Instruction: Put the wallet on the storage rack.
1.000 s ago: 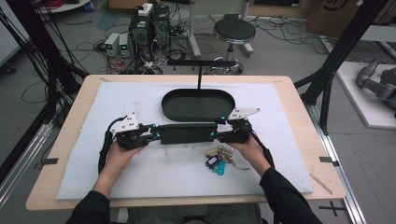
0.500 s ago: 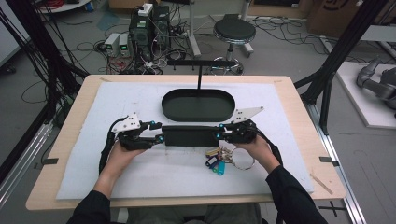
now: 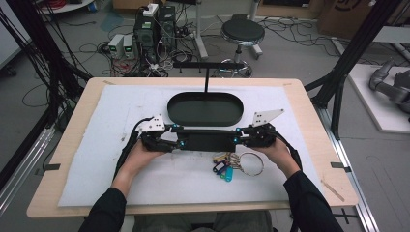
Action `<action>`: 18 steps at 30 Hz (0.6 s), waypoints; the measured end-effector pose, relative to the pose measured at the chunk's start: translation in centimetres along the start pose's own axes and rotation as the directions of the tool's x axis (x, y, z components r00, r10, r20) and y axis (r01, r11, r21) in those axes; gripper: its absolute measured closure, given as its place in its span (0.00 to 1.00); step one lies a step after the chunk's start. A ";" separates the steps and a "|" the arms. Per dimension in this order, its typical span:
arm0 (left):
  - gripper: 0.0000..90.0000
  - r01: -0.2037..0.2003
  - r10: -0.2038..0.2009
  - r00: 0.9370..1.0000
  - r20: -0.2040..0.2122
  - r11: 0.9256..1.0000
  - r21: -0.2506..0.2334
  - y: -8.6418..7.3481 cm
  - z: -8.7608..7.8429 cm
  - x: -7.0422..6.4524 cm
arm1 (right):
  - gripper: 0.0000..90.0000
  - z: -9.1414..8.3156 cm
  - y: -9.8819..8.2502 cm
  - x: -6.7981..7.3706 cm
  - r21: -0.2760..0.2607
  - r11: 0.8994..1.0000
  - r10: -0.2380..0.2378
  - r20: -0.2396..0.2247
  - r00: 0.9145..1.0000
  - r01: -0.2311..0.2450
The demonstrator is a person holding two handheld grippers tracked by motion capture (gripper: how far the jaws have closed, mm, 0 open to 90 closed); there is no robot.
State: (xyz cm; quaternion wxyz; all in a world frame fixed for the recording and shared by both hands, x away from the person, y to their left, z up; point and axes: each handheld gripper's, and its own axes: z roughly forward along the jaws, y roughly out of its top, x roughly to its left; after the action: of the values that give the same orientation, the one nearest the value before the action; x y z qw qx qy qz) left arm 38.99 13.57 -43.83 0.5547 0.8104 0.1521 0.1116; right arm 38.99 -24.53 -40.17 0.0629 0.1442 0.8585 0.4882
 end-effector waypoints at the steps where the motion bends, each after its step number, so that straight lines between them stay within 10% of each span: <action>1: 0.51 -0.006 0.006 1.000 0.006 1.000 0.002 0.0 0.1 0.0 | 0.84 0.0 0.0 0.0 0.001 1.000 0.001 -0.001 1.000 -0.001; 8: 0.78 -0.045 0.045 0.999 0.020 0.999 -0.010 0.2 0.1 -0.2 | 0.82 -0.2 -0.2 -0.2 0.010 1.000 0.014 0.019 1.000 -0.014; 18: 0.83 -0.063 0.065 0.997 0.039 0.996 -0.071 1.5 -0.3 -1.2 | 0.67 -1.3 0.0 0.1 -0.050 0.998 0.029 0.069 0.997 -0.026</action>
State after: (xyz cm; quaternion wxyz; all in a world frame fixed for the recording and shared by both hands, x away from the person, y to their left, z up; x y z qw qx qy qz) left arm 37.96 12.92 -42.37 0.5817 0.7972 0.1106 0.1178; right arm 38.59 -25.57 -39.44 0.0897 0.1712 0.8414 0.5046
